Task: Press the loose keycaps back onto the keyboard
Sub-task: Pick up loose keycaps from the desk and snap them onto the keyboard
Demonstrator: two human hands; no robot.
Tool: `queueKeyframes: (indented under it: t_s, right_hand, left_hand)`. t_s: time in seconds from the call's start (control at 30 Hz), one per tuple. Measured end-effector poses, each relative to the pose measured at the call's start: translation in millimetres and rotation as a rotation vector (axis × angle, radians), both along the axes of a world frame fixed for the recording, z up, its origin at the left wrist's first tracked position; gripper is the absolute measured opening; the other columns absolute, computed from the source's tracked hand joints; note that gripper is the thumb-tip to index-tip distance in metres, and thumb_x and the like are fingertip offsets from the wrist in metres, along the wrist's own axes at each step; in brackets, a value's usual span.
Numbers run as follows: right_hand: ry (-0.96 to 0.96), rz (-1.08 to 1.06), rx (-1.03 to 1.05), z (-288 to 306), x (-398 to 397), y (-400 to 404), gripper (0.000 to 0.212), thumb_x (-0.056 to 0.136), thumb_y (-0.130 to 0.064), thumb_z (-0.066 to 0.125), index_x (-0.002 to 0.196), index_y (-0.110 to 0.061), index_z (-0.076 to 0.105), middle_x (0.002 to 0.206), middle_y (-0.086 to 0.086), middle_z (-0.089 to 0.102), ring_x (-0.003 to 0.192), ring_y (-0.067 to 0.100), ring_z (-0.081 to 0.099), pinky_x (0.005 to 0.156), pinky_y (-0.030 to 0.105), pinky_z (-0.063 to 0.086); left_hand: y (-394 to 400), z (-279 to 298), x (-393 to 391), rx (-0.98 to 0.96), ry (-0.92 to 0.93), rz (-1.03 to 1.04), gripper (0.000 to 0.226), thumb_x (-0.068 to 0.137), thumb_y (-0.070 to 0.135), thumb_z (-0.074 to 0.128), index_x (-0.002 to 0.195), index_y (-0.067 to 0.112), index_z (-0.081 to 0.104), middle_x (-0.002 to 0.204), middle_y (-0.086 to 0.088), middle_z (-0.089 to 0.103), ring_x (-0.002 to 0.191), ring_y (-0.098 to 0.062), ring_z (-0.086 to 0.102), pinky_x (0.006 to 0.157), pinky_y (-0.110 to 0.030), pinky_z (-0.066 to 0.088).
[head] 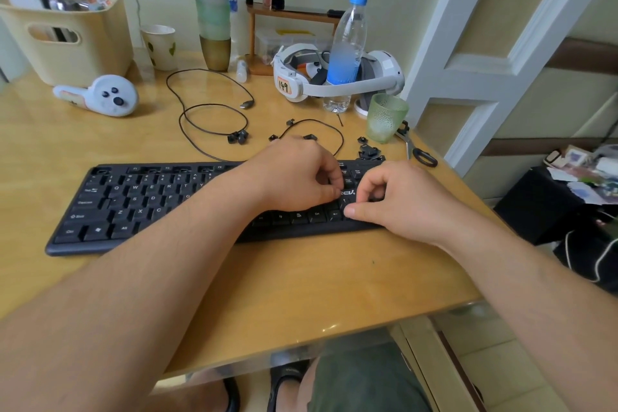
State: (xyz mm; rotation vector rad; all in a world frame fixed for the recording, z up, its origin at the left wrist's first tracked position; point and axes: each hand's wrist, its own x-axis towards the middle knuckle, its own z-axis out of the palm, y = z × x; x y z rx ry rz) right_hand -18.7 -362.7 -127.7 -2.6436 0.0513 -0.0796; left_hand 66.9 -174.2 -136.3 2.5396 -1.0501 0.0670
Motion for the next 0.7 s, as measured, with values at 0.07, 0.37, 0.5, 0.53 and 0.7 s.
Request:
queueKeyframes:
  t_s: [0.07, 0.37, 0.5, 0.53, 0.7]
  right_hand:
    - [0.030, 0.003, -0.010, 2, 2, 1, 0.025, 0.074, -0.045, 0.089, 0.070, -0.027, 0.071, 0.061, -0.009, 0.055, 0.062, 0.012, 0.051, 0.060, 0.031, 0.044]
    - [0.091, 0.040, -0.031, 8, 11, -1, 0.026, 0.077, -0.043, 0.088, 0.069, -0.024, 0.071, 0.049, -0.015, 0.045, 0.053, 0.004, 0.044, 0.054, 0.024, 0.036]
    - [0.020, -0.006, 0.112, 8, 26, -16, 0.026, 0.080, -0.039, 0.087, 0.073, -0.022, 0.068, 0.051, -0.014, 0.049, 0.047, 0.004, 0.041, 0.055, 0.027, 0.035]
    - [-0.031, -0.037, 0.163, 7, 31, -22, 0.024, 0.082, -0.037, 0.085, 0.074, -0.022, 0.068, 0.055, -0.013, 0.052, 0.051, 0.006, 0.044, 0.058, 0.029, 0.038]
    - [-0.164, -0.136, 0.179, 7, 55, -46, 0.017, 0.095, -0.017, 0.071, 0.087, -0.031, 0.072, 0.087, -0.003, 0.067, 0.083, 0.017, 0.063, 0.081, 0.037, 0.050]
  left_hand:
    - [1, -1, 1, 0.002, 0.001, 0.000, 0.013, 0.090, 0.044, 0.069, 0.100, 0.040, 0.077, 0.082, 0.021, 0.067, 0.089, -0.004, 0.057, 0.082, -0.028, 0.049]
    - [1, -1, 2, 0.004, 0.009, -0.004, 0.014, 0.091, 0.047, 0.068, 0.099, 0.039, 0.076, 0.081, 0.022, 0.066, 0.086, -0.002, 0.056, 0.084, -0.029, 0.049]
    - [-2, -4, 2, -0.006, 0.010, 0.024, 0.030, 0.087, 0.063, 0.067, 0.078, 0.035, 0.068, 0.072, 0.016, 0.065, 0.082, -0.009, 0.056, 0.086, -0.036, 0.045]
    - [-4, -6, 2, 0.003, -0.005, 0.038, 0.036, 0.084, 0.068, 0.067, 0.075, 0.033, 0.065, 0.070, 0.015, 0.064, 0.085, -0.011, 0.057, 0.087, -0.037, 0.043]
    - [-9, -9, -2, 0.019, -0.110, 0.049, 0.046, 0.075, 0.074, 0.068, 0.068, 0.030, 0.058, 0.072, 0.013, 0.062, 0.096, -0.018, 0.053, 0.091, -0.042, 0.038]
